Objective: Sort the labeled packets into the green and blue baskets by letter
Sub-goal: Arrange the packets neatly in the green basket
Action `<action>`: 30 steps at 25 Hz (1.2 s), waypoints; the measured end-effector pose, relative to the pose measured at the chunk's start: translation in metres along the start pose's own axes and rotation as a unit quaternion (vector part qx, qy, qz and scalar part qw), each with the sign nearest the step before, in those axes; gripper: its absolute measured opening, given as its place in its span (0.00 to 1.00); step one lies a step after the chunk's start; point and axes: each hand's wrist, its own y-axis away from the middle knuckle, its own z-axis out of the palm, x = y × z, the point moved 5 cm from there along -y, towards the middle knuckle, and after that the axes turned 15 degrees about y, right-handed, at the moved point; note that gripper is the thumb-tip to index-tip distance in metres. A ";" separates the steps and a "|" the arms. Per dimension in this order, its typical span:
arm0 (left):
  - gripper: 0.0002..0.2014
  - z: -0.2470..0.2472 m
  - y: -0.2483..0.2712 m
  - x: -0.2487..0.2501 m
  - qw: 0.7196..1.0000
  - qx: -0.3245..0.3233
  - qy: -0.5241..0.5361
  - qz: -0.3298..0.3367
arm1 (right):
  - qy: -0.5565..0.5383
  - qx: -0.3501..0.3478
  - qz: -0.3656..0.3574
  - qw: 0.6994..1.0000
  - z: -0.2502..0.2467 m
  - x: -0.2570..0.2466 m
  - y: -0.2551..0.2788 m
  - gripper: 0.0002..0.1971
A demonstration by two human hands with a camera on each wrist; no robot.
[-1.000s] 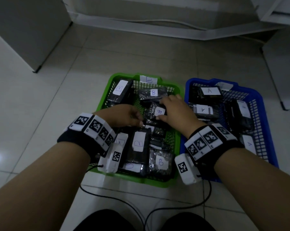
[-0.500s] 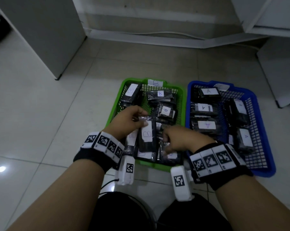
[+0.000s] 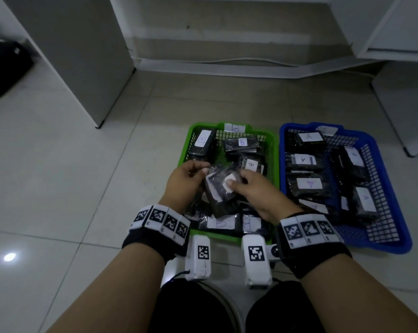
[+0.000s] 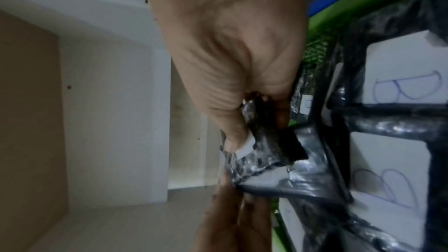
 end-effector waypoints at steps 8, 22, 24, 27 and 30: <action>0.17 0.001 -0.001 -0.010 0.902 -0.053 -0.425 0.051 | 0.083 0.108 0.016 0.991 -0.023 0.009 -0.021 0.19; 0.16 -0.005 -0.013 0.004 0.958 0.025 -0.268 0.100 | 0.289 0.095 -0.012 0.953 -0.059 0.007 -0.048 0.21; 0.14 -0.012 -0.012 0.006 0.967 0.072 -0.220 0.109 | 0.296 0.119 -0.014 0.948 -0.060 0.007 -0.048 0.19; 0.16 -0.015 -0.013 0.005 0.969 0.077 -0.208 0.105 | 0.350 0.072 -0.004 0.934 -0.045 0.018 -0.052 0.16; 0.18 -0.014 -0.013 -0.003 0.964 0.048 -0.252 0.074 | 0.425 0.075 -0.015 0.902 -0.030 0.030 -0.058 0.18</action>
